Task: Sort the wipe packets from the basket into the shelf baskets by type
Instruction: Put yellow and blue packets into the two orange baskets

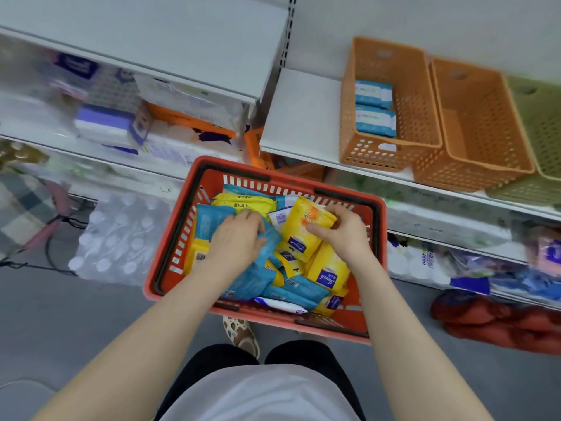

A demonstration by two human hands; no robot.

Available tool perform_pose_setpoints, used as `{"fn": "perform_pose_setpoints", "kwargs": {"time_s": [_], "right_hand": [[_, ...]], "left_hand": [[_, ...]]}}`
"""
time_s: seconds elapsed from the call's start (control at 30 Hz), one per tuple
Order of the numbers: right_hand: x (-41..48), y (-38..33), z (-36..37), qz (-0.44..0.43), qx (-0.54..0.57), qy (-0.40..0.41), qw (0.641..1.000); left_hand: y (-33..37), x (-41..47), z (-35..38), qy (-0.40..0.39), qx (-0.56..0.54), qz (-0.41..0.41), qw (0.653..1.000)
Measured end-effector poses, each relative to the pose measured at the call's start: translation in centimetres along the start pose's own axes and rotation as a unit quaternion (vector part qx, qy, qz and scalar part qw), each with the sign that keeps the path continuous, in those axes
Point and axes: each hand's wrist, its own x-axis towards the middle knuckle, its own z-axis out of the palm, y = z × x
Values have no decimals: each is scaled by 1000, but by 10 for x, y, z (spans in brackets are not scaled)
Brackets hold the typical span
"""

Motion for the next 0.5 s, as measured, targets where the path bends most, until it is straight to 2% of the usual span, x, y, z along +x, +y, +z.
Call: {"fn": "perform_pose_setpoints", "kwargs": {"time_s": [0.07,0.13,0.17,0.23,0.33,0.4,0.5], "right_hand": [[-2,1,-6,14,33,23,999],[-2,7,-20,31,20,45,998],[-2,11,-28,39,4,39,998],[-3,20,-41,53,-72,-13,996],[-3,30,-42,25,-259,-119,958],[-4,27,-39,-3,-282,-163,946],[-2,22,-40,-4,-266,-184,946]], "left_hand": [[1,13,1,-30,-13,-28,999],[1,20,-4,-70,2,-46,996],[1,23,-5,-67,9,-47,997],[1,22,-9,-23,2,-48,999],[7,10,-14,72,-87,-42,993],[12,4,-13,100,-166,-33,980],[18,3,-9,89,-277,-45,956]]}}
